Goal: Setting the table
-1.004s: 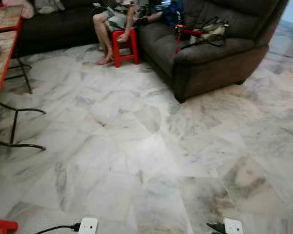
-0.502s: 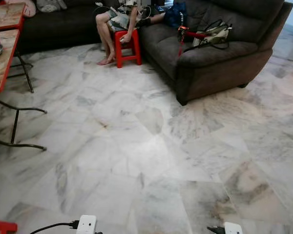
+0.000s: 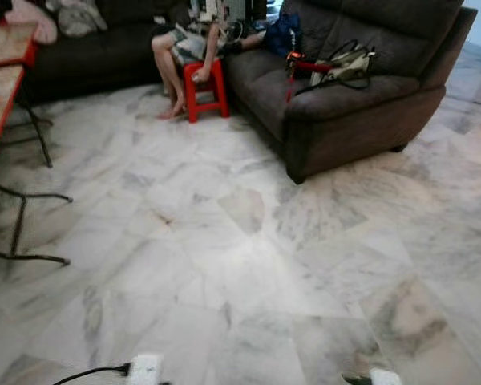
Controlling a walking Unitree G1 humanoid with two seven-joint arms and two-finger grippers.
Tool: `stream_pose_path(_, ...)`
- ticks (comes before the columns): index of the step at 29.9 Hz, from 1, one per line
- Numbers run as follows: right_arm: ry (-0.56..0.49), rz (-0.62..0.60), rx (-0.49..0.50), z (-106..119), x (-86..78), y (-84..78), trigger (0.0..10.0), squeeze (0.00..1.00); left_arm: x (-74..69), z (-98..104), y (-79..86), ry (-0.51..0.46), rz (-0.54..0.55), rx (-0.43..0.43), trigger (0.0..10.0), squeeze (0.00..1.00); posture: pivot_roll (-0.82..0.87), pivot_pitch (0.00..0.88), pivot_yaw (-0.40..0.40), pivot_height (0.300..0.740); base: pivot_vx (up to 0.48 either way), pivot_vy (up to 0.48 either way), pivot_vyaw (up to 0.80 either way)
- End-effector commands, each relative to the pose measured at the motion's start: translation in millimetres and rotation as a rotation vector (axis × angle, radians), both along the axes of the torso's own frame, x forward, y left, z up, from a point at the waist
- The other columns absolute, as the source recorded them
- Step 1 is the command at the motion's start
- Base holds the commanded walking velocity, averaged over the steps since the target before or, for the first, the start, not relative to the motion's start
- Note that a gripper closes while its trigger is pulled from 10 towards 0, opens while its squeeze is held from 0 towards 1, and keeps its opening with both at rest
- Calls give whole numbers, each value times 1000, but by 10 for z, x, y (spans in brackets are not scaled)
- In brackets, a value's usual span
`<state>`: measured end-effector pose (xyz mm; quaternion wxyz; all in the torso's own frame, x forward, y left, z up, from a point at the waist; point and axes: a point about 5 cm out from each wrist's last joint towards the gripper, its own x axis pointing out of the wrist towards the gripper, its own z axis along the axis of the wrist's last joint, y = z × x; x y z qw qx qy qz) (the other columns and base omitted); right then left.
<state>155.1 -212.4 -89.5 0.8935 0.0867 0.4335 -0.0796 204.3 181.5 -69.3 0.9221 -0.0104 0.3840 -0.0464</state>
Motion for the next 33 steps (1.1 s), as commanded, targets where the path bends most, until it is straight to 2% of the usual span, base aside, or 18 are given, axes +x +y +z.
stream_pose_path(1,-16,15,24,10,74,116,10000,0,-44,-11,130,20,6,35,10000,0,-25,111,-13,740,334,0,0)
stream_pose_path(11,-16,19,21,9,72,117,10000,0,-44,-11,126,21,3,34,10000,0,-25,112,-11,740,333,0,0)
stream_pose_path(22,-23,19,19,15,86,123,10000,0,-51,-14,127,23,0,34,10000,0,-24,112,-10,740,333,0,655)
stream_pose_path(33,-30,13,24,22,104,130,10000,0,-51,-15,125,23,-1,34,10000,0,-24,113,-11,740,334,0,0)
